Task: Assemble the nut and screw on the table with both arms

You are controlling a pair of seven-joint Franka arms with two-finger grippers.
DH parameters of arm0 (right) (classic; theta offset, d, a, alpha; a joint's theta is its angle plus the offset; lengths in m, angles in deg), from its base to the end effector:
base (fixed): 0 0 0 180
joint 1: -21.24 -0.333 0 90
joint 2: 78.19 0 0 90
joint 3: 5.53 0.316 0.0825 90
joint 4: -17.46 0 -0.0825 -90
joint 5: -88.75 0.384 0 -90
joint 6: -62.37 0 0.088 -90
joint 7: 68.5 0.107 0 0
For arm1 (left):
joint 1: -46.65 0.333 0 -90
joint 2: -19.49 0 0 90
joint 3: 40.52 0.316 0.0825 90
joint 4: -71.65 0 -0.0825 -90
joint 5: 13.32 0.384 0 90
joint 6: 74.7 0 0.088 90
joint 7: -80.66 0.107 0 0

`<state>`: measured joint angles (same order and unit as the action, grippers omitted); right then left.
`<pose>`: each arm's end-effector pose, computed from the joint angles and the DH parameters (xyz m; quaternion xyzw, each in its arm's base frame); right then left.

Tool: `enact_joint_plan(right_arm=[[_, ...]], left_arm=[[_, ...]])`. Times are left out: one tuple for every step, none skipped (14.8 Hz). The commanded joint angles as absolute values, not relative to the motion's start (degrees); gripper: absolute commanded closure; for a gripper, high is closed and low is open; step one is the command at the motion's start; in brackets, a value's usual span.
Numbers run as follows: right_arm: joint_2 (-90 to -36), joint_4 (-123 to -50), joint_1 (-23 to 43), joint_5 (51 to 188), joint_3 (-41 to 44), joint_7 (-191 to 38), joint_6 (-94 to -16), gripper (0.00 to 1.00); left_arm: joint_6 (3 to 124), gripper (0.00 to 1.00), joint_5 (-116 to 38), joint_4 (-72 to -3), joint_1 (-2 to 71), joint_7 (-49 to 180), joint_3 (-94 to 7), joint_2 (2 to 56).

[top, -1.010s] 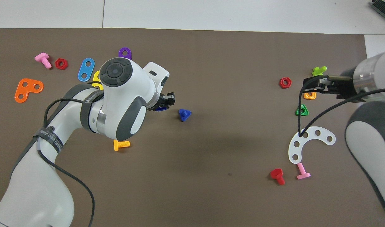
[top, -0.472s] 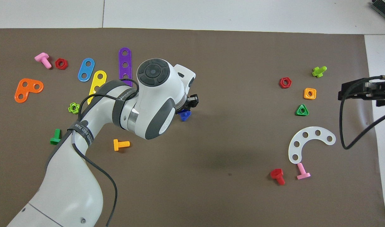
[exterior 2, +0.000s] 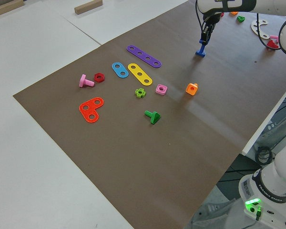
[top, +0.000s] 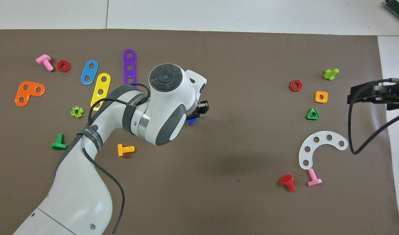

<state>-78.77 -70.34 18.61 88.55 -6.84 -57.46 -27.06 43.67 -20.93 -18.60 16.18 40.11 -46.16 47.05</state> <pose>0.5508 0.0122 0.6473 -0.9962 0.0848 -0.0193 0.0005 0.5560 -0.4030 0.3647 0.9938 0.0754 -0.0460 0.0672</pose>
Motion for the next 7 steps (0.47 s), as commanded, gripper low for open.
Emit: enact_joint_plan(right_arm=[[-78.8, -70.43, 19.22, 89.81, -6.41, -58.84, -26.31, 0.0], [-78.8, -70.52, 19.22, 89.81, -6.41, -58.84, -26.4, 0.0], [-78.89, -70.52, 19.31, 89.89, -6.41, -58.84, -26.4, 0.0], [-78.89, -70.61, 19.22, 89.81, -6.41, -58.84, -26.48, 0.0], [-78.89, -70.61, 19.31, 89.89, -6.41, -58.84, -26.4, 0.0], [-78.89, -70.7, 19.4, 89.98, -6.41, -58.84, -26.4, 0.0], [-78.89, -70.79, 19.49, 90.33, -6.41, -58.84, -26.4, 0.0]], left_arm=[[42.2, 1.0, -21.67, -17.38, 14.92, 39.26, -44.92, 47.79], [42.19, 1.0, -21.67, -17.47, 14.92, 39.26, -45.0, 47.79], [42.54, 1.0, -21.58, -17.73, 14.92, 39.26, -45.01, 47.79], [42.89, 1.0, -21.41, -18.17, 14.92, 39.26, -45.01, 47.79], [42.98, 1.0, -21.41, -18.26, 14.92, 39.26, -45.01, 47.79], [43.25, 1.0, -21.41, -18.43, 14.92, 39.26, -45.01, 47.79], [43.6, 1.0, -21.41, -18.87, 14.92, 39.26, -45.01, 47.79]])
